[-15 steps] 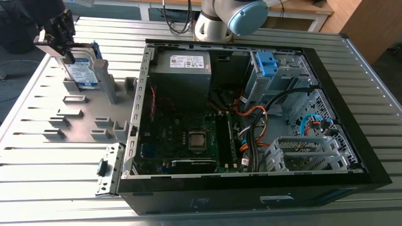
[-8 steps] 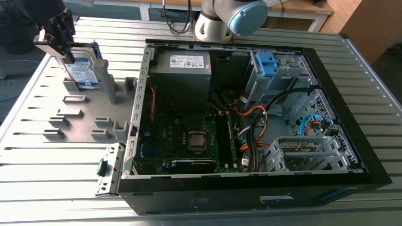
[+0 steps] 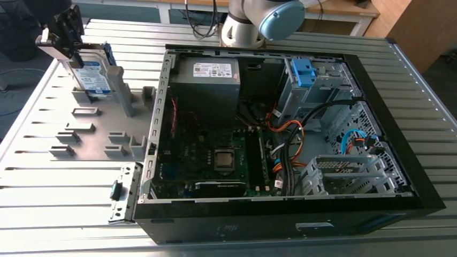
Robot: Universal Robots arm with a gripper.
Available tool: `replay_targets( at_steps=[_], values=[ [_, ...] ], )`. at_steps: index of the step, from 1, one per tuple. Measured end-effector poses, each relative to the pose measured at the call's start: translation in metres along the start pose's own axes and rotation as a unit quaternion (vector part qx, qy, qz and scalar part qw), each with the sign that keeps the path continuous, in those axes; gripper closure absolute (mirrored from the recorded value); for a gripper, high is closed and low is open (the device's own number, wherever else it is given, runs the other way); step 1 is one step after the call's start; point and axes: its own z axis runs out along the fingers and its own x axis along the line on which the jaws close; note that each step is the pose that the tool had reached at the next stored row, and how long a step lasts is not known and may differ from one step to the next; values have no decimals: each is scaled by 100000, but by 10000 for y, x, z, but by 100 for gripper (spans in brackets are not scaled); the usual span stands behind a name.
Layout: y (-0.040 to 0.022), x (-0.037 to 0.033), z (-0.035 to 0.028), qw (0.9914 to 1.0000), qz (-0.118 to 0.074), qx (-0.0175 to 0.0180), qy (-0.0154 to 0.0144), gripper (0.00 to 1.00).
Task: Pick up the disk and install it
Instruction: 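Pick up the disk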
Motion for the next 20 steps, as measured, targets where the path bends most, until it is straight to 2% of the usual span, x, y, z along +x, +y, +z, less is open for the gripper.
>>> replay_targets(
  at_steps=[7,20],
  values=[
    [0,-1,-60,100000,-1,-5,-266,64],
    [0,-2,-98,99999,1,-11,-519,64]
  ],
)
